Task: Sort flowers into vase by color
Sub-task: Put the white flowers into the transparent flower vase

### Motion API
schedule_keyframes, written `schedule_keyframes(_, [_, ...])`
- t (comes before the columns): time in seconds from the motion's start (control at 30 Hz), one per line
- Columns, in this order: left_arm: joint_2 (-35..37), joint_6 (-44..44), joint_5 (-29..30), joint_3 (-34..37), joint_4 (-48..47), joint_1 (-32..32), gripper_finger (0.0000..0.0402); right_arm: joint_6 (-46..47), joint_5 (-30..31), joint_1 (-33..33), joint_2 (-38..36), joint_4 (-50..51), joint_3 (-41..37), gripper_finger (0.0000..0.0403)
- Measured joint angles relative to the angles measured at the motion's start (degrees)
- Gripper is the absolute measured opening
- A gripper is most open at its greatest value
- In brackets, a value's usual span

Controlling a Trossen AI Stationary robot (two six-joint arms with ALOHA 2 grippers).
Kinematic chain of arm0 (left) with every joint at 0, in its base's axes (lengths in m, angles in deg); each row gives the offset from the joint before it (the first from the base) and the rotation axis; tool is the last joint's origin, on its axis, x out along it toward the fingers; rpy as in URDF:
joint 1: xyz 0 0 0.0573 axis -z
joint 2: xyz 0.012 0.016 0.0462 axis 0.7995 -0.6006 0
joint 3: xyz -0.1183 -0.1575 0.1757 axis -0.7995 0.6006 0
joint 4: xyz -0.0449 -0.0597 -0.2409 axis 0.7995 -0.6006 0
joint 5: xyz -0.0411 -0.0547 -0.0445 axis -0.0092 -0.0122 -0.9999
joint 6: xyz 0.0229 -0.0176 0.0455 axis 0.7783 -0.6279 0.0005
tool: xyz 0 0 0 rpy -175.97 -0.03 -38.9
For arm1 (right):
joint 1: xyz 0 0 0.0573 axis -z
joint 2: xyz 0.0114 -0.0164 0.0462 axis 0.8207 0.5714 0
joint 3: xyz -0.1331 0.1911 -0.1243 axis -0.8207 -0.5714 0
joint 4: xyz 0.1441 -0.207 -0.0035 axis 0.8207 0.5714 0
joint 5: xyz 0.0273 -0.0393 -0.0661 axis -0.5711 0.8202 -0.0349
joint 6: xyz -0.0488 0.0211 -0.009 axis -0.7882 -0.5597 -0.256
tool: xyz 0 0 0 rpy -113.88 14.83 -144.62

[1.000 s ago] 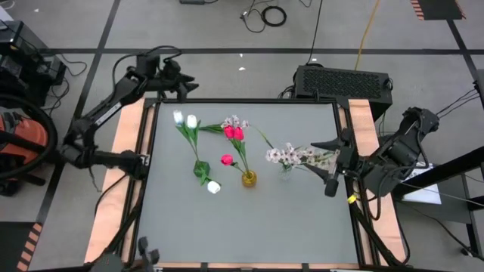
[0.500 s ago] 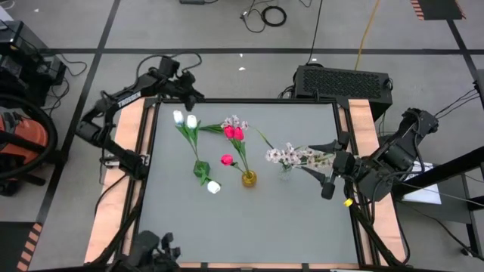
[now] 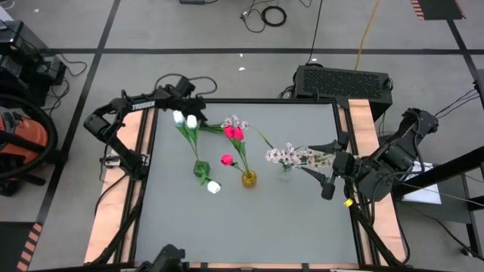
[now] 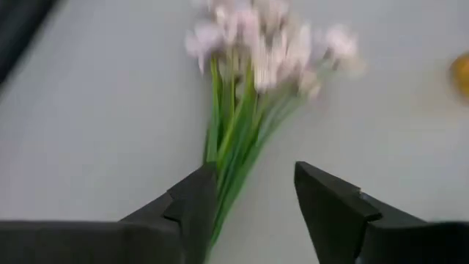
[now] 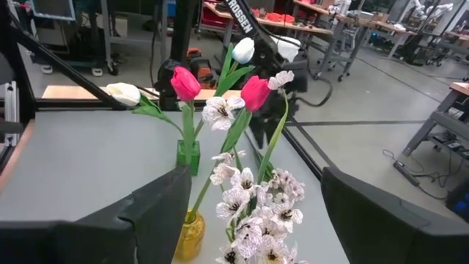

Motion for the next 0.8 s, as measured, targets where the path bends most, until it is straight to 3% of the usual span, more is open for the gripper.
schedule_keyframes(0.13, [-0.02, 0.71, 7.32, 3.57, 4.7, 3.17, 0.0227, -0.02, 0.0, 0.0, 0.0, 0.98, 0.0, 0.0297])
schedule_keyframes(0.23, [-0.02, 1.46, 9.68, 5.3, 7.93, 5.24, 0.0253, -0.02, 0.0, 0.04, 0.0, 1.1, 0.0, 0.0297])
schedule_keyframes(0.4, [0.02, 3.12, 15.72, 7.32, 14.09, 7.85, 0.0271, 0.15, 0.0, 0.03, 0.0, 1.1, 0.0, 0.0297])
schedule_keyframes(0.57, [0.02, 4.99, 16.64, 8.0, 14.56, 9.46, 0.0258, 0.16, 0.0, 0.02, 0.0, 1.1, 0.0, 0.0297])
schedule_keyframes(0.8, [0.02, 5.51, 17.17, 8.01, 14.32, 9.39, 0.019, 0.09, 0.0, 0.02, 0.0, 1.08, 0.0, 0.0297])
